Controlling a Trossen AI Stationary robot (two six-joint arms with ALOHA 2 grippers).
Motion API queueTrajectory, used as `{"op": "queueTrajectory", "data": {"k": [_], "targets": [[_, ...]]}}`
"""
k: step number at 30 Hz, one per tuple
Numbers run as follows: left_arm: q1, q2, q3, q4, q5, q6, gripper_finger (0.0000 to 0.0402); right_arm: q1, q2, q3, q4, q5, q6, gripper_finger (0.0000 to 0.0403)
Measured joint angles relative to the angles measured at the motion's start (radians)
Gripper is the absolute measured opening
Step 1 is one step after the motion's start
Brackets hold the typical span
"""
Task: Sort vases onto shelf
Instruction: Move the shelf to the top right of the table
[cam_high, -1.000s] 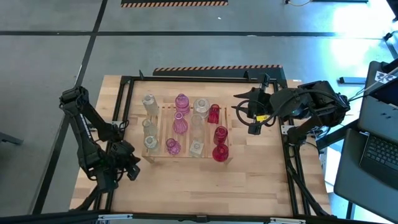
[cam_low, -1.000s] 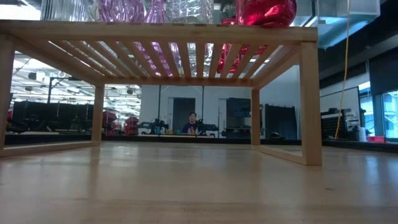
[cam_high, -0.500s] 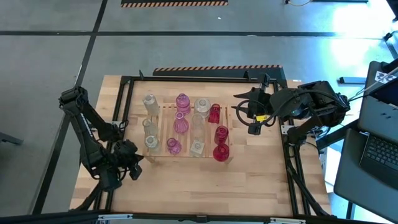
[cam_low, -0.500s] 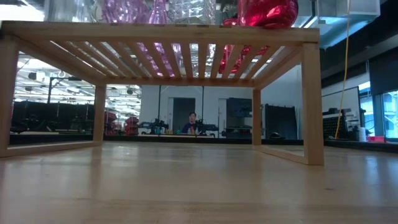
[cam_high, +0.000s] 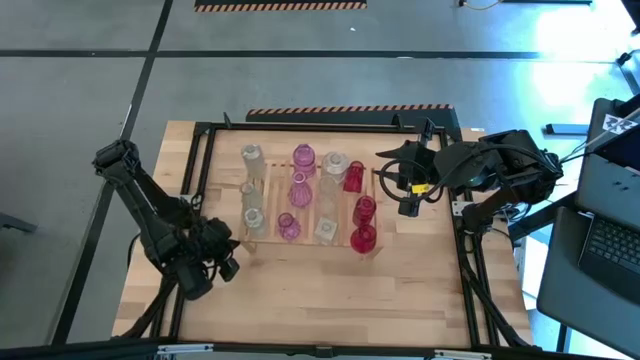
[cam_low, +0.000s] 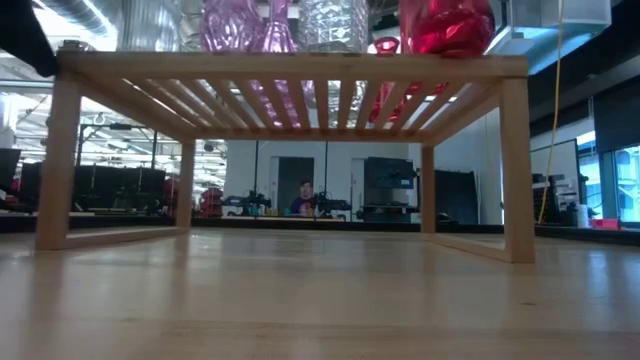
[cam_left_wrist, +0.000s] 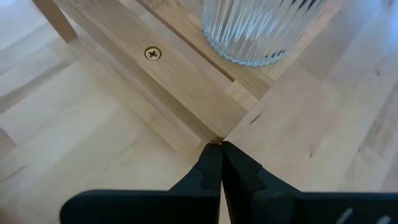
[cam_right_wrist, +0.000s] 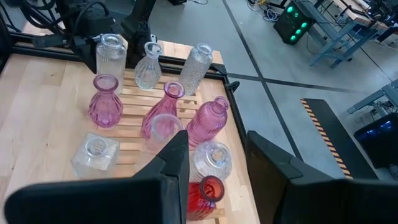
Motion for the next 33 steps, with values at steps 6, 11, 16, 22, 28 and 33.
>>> {"op": "queueTrajectory", "data": {"k": [6, 11, 16, 22, 28, 33], "targets": [[0.068, 0.0, 0.0, 0.064, 0.002, 0.119, 0.0, 0.0, 0.0, 0.0, 0.0, 0.0, 0.0, 0.0106], [0.132, 0.0, -0.001, 0.105, -0.011, 0.193, 0.0, 0.0, 0.0, 0.0, -0.001, 0.0, -0.003, 0.0106], [0.206, 0.0, -0.001, 0.158, -0.016, 0.294, 0.0, 0.0, 0.0, 0.0, -0.001, 0.0, -0.004, 0.0106], [0.292, 0.0, -0.001, 0.237, -0.019, 0.419, 0.0, 0.0, 0.0, 0.0, -0.004, 0.0, -0.007, 0.0106], [0.389, 0.0, -0.001, 0.317, 0.002, 0.529, 0.0, 0.0, 0.0, 0.0, -0.004, 0.0, -0.007, 0.0106], [0.452, 0.0, -0.001, 0.419, 0.044, 0.65, 0.0, 0.0, 0.0, 0.0, -0.01, -0.001, -0.008, 0.0106]]}}
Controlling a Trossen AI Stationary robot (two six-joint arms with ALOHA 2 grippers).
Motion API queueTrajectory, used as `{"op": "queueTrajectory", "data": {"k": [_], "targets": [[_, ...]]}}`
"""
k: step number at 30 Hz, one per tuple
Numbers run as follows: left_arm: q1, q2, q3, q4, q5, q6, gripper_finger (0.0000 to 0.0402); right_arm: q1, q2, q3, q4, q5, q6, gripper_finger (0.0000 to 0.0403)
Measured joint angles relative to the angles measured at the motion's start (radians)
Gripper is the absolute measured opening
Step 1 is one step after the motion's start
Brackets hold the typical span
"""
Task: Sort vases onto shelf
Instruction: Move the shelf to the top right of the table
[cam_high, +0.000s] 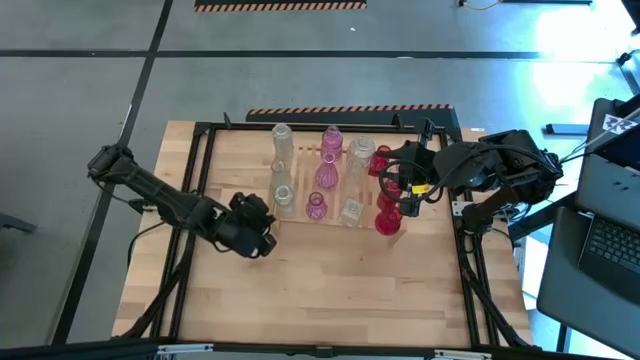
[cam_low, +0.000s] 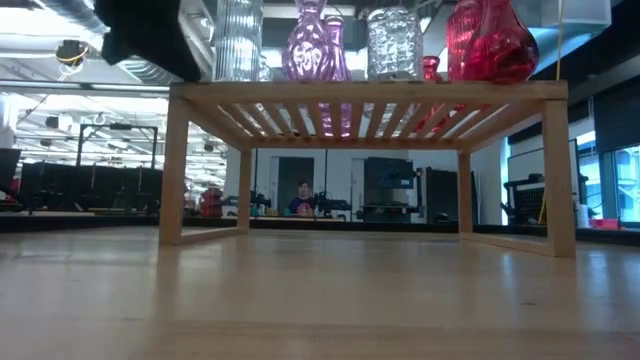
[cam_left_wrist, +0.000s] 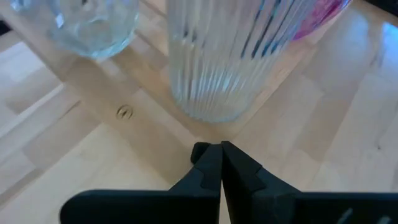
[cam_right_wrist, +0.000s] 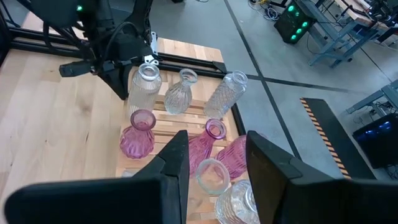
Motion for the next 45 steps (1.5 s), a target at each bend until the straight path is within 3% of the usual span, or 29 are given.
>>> {"op": "queueTrajectory", "data": {"k": [11, 26, 34, 45], "targets": [[0.061, 0.0, 0.0, 0.021, 0.06, 0.066, 0.0, 0.0, 0.0, 0.0, -0.001, -0.025, 0.0, 0.0106], [-0.071, 0.0, 0.0, -0.098, 0.094, -0.138, 0.0, 0.0, 0.0, 0.0, -0.001, -0.026, 0.0, 0.0106], [-0.1, 0.005, 0.0, -0.318, 0.048, -0.301, 0.0, 0.0, 0.0, 0.0, 0.0, -0.002, 0.0, 0.0106], [0.009, 0.008, -0.03, -0.158, 0.04, -0.137, 0.0, 0.0, 0.0, 0.0, 0.01, -0.011, 0.005, 0.0106]]}}
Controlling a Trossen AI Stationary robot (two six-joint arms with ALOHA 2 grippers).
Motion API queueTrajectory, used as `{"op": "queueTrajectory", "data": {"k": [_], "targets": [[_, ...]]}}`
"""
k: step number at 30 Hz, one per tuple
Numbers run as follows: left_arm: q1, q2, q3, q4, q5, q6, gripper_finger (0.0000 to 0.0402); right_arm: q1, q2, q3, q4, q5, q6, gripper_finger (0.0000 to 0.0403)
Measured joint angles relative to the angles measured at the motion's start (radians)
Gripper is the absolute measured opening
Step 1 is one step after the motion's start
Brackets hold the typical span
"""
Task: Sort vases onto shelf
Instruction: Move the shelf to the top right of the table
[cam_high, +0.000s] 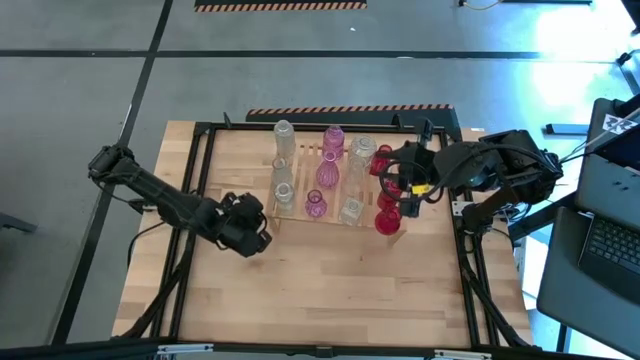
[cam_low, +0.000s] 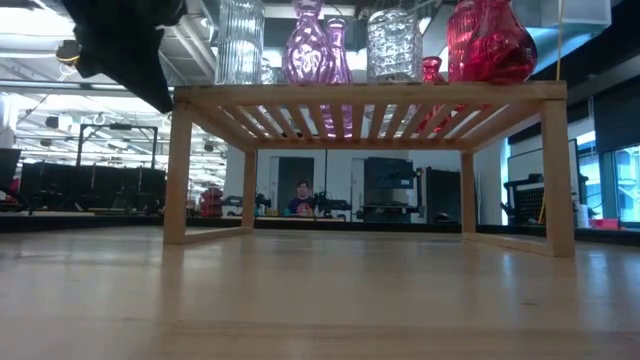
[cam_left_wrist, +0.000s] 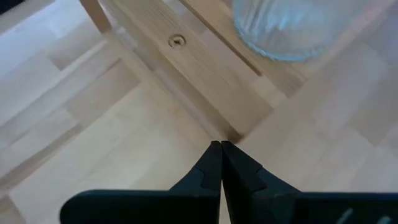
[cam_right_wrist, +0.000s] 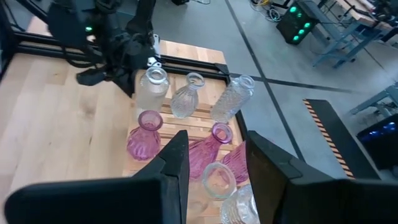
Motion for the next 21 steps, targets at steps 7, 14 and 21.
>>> {"op": "queueTrajectory", "data": {"k": [7, 14, 21], "targets": [[0.042, 0.0, -0.003, 0.05, 0.006, 0.089, 0.0, 0.0, 0.0, 0.0, 0.0, -0.015, 0.002, 0.0106], [0.086, 0.0, -0.003, 0.097, -0.004, 0.132, 0.0, 0.0, 0.0, 0.0, -0.001, -0.015, 0.002, 0.0106], [0.137, 0.006, -0.004, 0.204, -0.014, 0.205, 0.0, 0.0, 0.0, 0.0, -0.001, -0.015, 0.002, 0.0106]]}}
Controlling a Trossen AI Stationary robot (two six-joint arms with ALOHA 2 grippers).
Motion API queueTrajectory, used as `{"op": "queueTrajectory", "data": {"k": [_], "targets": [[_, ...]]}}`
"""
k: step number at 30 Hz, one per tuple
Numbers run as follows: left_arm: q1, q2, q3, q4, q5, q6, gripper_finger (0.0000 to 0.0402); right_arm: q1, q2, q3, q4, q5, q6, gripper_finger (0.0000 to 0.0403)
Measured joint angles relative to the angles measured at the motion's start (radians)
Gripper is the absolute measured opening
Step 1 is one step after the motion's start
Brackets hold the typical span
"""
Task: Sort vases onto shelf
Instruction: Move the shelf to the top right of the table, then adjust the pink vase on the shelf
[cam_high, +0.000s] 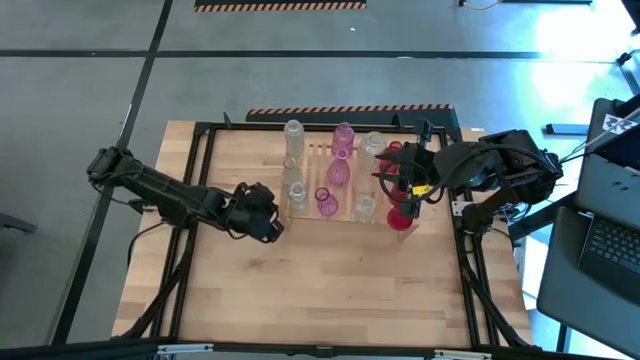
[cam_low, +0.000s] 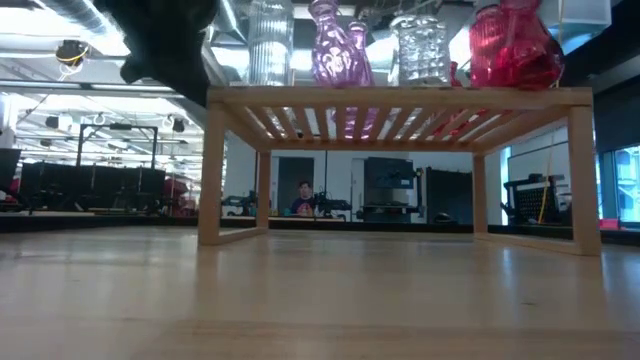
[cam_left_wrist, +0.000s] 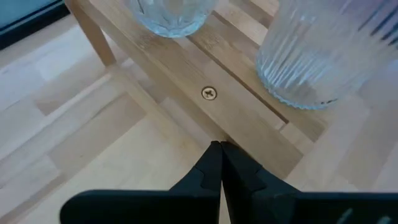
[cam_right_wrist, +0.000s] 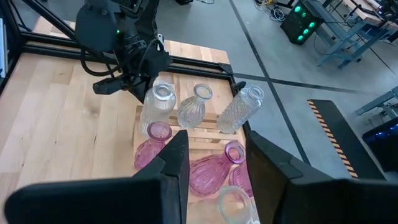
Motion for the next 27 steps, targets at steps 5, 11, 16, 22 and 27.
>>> {"op": "queueTrajectory", "data": {"k": [5, 11, 16, 22, 27], "targets": [[0.038, 0.0, 0.0, 0.056, 0.018, 0.053, 0.0, 0.0, 0.0, 0.0, 0.0, 0.0, 0.0, 0.0106], [0.06, 0.0, 0.001, 0.0, 0.013, 0.05, 0.0, 0.0, 0.0, 0.0, 0.0, 0.0, 0.0, 0.0106], [0.059, 0.0, 0.001, -0.026, 0.015, 0.048, 0.0, 0.0, 0.0, 0.0, 0.0, -0.008, 0.017, 0.0106], [0.059, 0.0, 0.001, -0.028, 0.013, 0.048, 0.0, 0.0, 0.0, 0.0, 0.008, -0.043, 0.019, 0.0106], [0.058, -0.007, 0.001, -0.1, 0.015, 0.016, 0.0, 0.036, 0.0, 0.0, 0.055, -0.132, 0.014, 0.0106]]}}
